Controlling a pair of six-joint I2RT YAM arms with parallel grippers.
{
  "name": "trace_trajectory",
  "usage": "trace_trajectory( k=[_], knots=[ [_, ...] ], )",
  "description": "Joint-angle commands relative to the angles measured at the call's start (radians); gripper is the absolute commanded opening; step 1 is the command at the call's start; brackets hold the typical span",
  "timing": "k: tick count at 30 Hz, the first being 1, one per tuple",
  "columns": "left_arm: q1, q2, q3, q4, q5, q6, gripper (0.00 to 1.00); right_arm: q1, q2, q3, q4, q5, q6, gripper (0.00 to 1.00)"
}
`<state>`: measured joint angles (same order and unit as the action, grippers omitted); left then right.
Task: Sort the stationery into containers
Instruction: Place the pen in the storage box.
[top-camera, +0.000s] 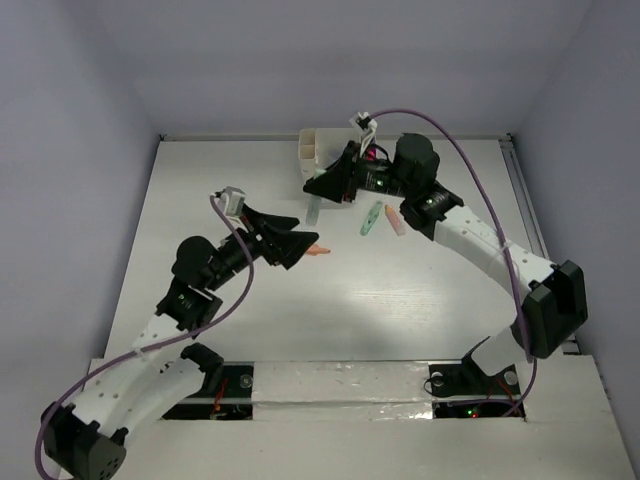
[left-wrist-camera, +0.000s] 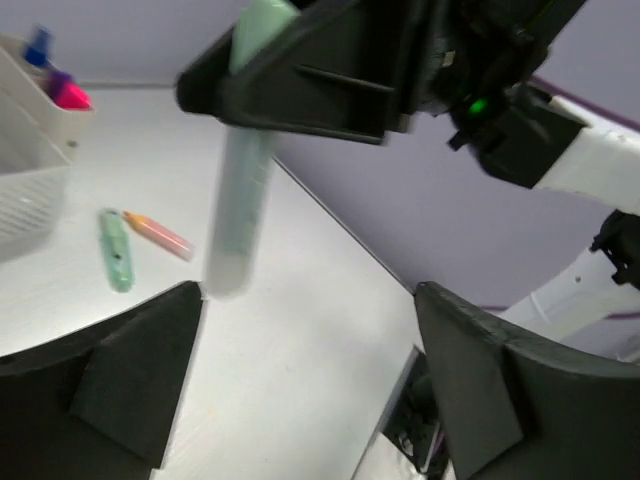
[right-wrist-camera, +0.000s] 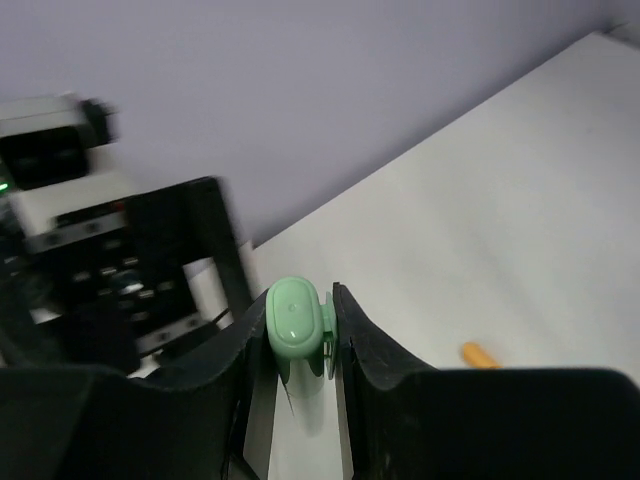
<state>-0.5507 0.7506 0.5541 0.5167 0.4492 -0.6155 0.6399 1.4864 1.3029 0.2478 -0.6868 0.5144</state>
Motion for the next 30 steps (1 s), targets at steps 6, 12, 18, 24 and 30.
trace_trajectory(
  k=[6,12,18,24,30],
  knots=[
    [-0.003,-0.207,0.210,-0.567,-0.360,0.290,0.99,-0.143,0.294,0.289,0.090,0.111,0.046,0.00],
    [-0.003,-0.151,0.270,-0.589,-0.509,0.430,0.99,-0.161,0.579,0.570,0.051,0.295,-0.042,0.00],
    [0.084,-0.088,0.215,-0.569,-0.419,0.462,0.99,-0.161,0.871,0.984,-0.057,0.487,-0.184,0.00],
    [0.126,-0.066,0.213,-0.558,-0.376,0.461,0.99,-0.161,1.031,1.213,-0.107,0.561,-0.272,0.00],
    [0.155,-0.047,0.208,-0.552,-0.351,0.458,0.99,-0.161,1.066,1.197,-0.070,0.575,-0.315,0.00]
  ],
)
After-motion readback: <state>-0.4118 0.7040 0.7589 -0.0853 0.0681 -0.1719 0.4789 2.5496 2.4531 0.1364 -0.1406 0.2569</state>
